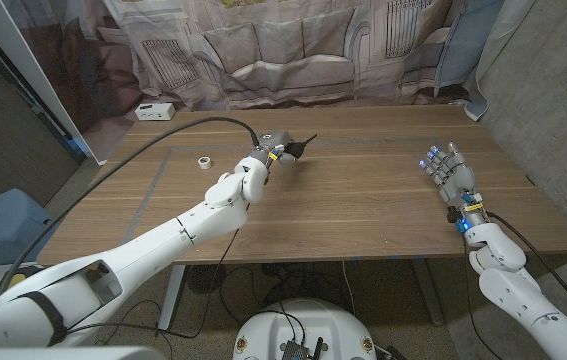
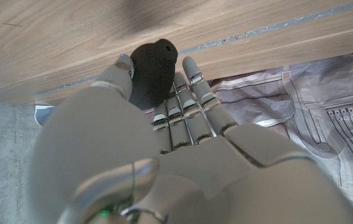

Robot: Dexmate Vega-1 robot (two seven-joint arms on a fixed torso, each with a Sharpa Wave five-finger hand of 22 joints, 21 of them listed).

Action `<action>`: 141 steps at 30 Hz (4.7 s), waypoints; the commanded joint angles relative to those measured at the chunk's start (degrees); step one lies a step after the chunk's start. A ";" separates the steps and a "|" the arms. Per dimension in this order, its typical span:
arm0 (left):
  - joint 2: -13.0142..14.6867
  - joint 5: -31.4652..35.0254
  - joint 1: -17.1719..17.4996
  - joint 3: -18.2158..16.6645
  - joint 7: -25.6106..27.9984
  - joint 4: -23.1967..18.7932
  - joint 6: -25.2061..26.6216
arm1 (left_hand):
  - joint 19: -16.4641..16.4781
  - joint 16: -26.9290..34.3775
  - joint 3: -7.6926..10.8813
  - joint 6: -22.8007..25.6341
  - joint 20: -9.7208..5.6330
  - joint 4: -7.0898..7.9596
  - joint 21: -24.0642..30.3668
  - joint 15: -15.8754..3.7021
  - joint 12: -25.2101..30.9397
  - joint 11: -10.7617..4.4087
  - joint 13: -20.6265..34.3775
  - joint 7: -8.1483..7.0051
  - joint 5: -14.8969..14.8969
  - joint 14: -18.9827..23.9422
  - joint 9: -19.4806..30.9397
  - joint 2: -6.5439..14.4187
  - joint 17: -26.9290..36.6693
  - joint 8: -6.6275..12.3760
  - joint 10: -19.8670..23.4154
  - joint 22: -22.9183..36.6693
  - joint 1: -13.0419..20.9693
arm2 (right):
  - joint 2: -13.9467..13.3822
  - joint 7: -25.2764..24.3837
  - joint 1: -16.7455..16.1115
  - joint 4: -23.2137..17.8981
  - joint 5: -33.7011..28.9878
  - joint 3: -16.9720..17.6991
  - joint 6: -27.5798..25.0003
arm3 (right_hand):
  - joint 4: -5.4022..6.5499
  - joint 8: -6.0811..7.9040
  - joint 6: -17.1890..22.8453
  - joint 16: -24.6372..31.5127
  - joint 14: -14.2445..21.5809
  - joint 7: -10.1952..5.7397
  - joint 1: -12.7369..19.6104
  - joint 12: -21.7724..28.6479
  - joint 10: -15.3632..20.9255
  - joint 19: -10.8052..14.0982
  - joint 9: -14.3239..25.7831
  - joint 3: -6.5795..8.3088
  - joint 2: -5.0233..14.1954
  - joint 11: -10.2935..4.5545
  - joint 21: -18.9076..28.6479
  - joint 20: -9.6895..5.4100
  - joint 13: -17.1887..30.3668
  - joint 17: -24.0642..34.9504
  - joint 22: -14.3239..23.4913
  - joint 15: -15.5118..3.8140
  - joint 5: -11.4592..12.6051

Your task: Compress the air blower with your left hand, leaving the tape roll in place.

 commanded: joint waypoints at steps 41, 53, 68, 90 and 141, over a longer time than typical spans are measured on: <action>-0.95 4.30 -2.06 5.72 -3.36 4.62 6.98 | -2.06 -0.05 -0.19 0.47 0.13 -1.19 -1.63 -0.07 0.44 -0.45 -0.48 -0.49 0.06 -1.31 -0.33 0.27 -0.14 0.33 0.38 0.10 -0.79 | -0.41 -1.76 -0.85 -1.02 -0.18 -0.50 -2.12 | -0.14 0.09 0.38 -0.33 0.12 0.26 -0.13 -0.17 0.04 -0.13 0.18 -0.30 0.59 0.15 -0.09 0.35 0.24 0.33 0.20 0.04 -0.15; -0.94 6.32 -3.52 7.39 -6.07 5.09 8.64 | -3.52 -0.36 -0.67 -0.82 0.41 -1.16 -2.53 0.16 0.07 -0.67 -0.60 -0.80 -0.01 -2.58 -0.46 0.05 -0.21 -0.13 -0.92 0.03 -1.79 | -0.55 -1.27 -0.01 -0.50 -0.29 -0.68 -2.29 | -0.15 0.10 0.41 -0.37 0.06 0.23 -0.11 -0.16 0.06 -0.16 0.18 -0.32 0.60 0.21 -0.10 0.39 0.24 0.34 0.20 0.04 -0.15; -1.24 9.44 -5.55 9.14 -9.59 5.51 9.48 | -6.63 -1.23 -1.99 -3.78 0.69 -1.05 -4.60 1.08 -0.76 0.05 -0.97 -1.06 -0.10 -6.69 -0.63 -0.75 -0.46 -0.72 -4.29 -0.12 -3.83 | -0.40 -0.72 0.61 0.28 -0.10 -0.68 -2.10 | -0.18 0.10 0.40 -0.39 0.04 0.19 0.09 -0.16 0.07 -0.17 0.18 -0.21 0.86 0.08 -0.09 0.31 0.24 0.34 0.19 -0.01 -0.12; -1.09 11.93 -5.24 9.47 -12.21 4.30 11.17 | -11.82 -1.63 -4.39 -8.33 2.43 -0.94 -8.41 2.84 -1.07 0.82 -1.57 -1.01 -0.20 -13.95 -0.83 -1.02 -0.89 -0.85 -10.59 -0.11 -6.70 | -0.56 -0.75 -0.07 -0.18 0.09 -0.45 -2.05 | -0.20 0.14 0.51 -0.41 0.05 0.14 0.10 -0.17 0.07 -0.33 0.18 -0.29 0.80 0.09 -0.13 0.44 0.25 0.36 0.19 0.05 -0.15; 1.69 -6.51 9.35 -9.70 9.63 -6.74 1.62 | -16.75 -1.37 -8.60 -14.02 4.53 6.17 -14.58 4.79 -0.07 3.05 -3.68 -0.23 -0.74 -18.62 -1.39 2.17 -1.20 -1.11 -14.12 0.12 -22.86 | -0.01 -2.86 0.46 -2.32 -2.41 -2.11 -1.42 | -0.18 1.31 4.27 -0.48 -0.08 -1.61 0.12 -0.12 0.08 -0.64 0.42 -0.42 0.87 -0.08 -0.14 0.59 0.27 0.38 0.19 0.11 -0.17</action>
